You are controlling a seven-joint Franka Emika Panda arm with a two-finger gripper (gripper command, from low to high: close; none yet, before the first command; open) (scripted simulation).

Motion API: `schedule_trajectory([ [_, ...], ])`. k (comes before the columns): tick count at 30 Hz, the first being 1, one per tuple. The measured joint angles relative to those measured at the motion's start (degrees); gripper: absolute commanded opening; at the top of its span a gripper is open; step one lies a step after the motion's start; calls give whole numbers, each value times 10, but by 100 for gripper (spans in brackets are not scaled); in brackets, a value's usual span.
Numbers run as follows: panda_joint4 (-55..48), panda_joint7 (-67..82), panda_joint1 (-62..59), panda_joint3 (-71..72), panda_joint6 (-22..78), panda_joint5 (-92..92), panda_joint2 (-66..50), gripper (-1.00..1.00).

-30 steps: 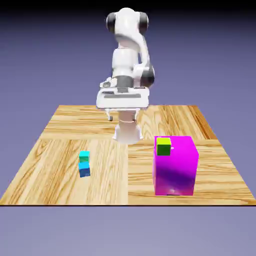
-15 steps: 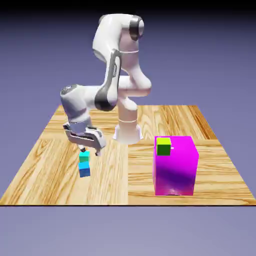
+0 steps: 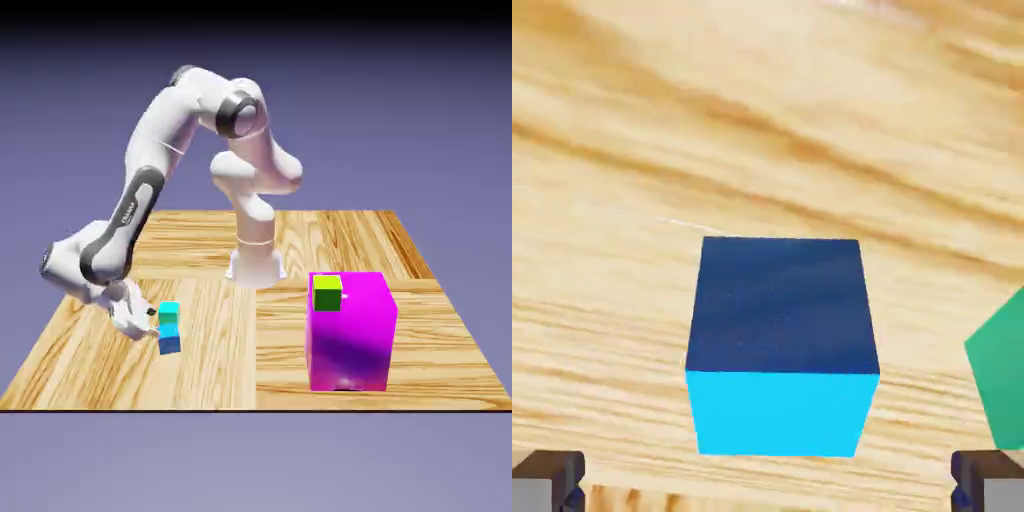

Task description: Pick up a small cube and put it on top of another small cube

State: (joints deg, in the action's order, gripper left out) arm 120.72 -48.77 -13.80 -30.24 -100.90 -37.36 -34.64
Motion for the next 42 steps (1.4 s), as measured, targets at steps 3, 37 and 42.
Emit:
schedule_trajectory([
  [3, 28, 19, 6, 21, -46, -31, -25, -100],
  [37, 65, 248, -384, 615, -67, 336, 53, -100],
  [42, 79, 291, -447, 719, -83, 390, 59, -100],
])
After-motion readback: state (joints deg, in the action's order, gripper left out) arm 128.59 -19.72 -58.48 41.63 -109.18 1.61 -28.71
